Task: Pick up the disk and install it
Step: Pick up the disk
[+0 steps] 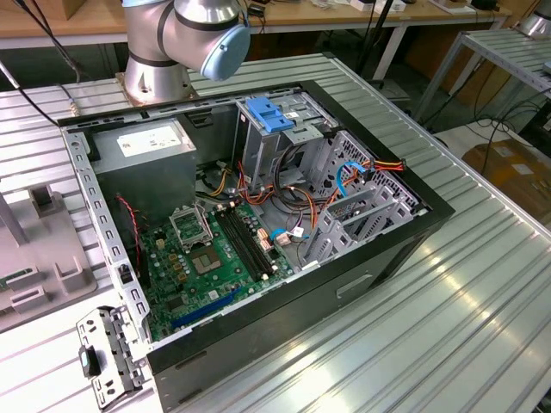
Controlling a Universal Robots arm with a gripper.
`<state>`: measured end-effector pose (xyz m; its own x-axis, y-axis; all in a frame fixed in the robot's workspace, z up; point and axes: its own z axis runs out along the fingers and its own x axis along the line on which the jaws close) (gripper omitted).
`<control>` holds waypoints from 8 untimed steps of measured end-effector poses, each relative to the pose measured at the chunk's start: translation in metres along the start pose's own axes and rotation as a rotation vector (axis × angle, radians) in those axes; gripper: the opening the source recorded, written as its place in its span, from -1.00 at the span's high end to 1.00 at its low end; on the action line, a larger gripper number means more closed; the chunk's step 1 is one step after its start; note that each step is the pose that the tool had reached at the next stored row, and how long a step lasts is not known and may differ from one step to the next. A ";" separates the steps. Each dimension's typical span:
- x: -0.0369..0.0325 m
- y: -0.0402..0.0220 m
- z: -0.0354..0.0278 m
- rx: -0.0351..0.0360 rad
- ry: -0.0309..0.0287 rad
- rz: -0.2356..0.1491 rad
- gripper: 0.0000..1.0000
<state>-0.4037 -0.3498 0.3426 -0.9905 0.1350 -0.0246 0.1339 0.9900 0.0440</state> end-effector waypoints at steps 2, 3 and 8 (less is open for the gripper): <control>0.0000 0.0000 0.0000 -0.0004 0.0008 -0.019 0.79; 0.0000 0.0000 0.0000 -0.0005 0.0011 -0.025 0.79; 0.0000 0.0000 0.0000 -0.0015 0.0029 -0.066 0.79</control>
<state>-0.4037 -0.3498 0.3426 -0.9973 0.0697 -0.0245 0.0685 0.9967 0.0440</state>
